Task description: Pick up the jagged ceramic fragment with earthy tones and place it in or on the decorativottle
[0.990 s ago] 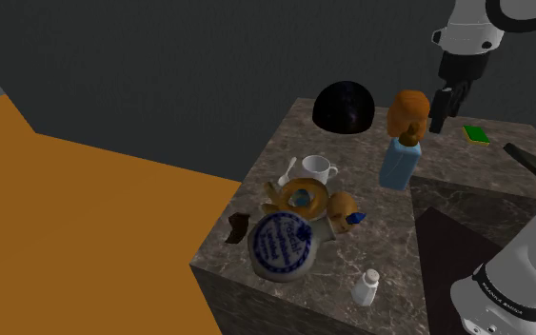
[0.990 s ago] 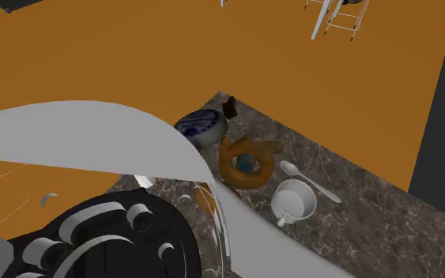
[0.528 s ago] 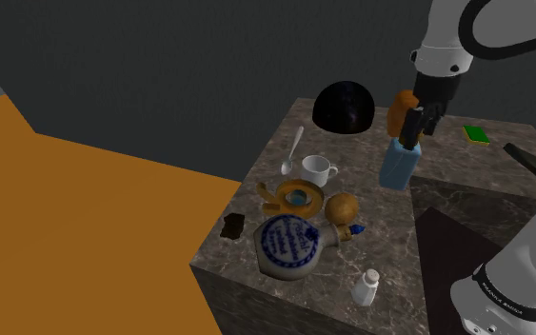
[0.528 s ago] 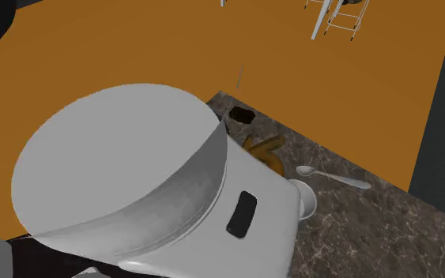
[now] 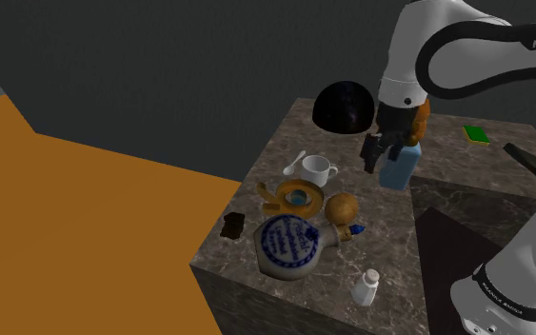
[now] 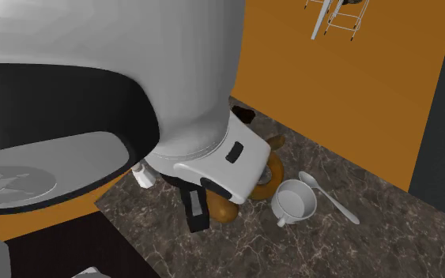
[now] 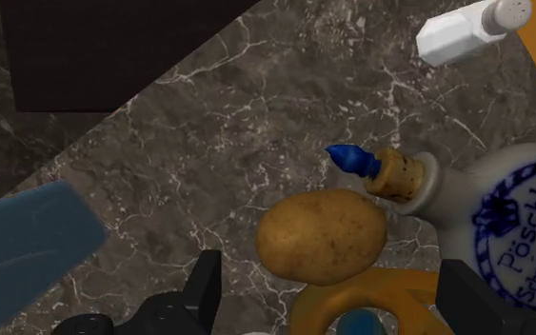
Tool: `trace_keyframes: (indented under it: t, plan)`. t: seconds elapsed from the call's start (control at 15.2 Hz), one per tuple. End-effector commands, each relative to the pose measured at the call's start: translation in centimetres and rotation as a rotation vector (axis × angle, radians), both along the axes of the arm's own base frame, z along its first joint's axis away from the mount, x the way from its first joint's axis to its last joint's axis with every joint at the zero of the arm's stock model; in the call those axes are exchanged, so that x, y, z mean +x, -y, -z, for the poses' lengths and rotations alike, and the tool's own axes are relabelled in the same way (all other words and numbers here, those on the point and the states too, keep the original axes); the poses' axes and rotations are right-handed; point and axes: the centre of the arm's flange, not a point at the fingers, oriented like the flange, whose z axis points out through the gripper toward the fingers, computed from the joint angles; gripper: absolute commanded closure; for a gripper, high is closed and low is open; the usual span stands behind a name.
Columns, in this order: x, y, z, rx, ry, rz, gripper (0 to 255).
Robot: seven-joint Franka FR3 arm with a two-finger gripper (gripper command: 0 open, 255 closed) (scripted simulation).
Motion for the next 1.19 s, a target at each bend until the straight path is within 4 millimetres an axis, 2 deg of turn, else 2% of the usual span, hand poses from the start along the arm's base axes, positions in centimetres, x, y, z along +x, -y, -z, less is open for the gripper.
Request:
trace_keyframes:
  t: [0.0, 0.53, 1.12]
  plan:
    - [0.9, -1.9, 1.4, 0.02, 0.007, 0.027, 0]
    - [5.0, -9.1, 6.1, 0.091, 0.032, 0.124, 0]
    - [10.5, -17.0, 10.7, 0.171, 0.06, 0.232, 0]
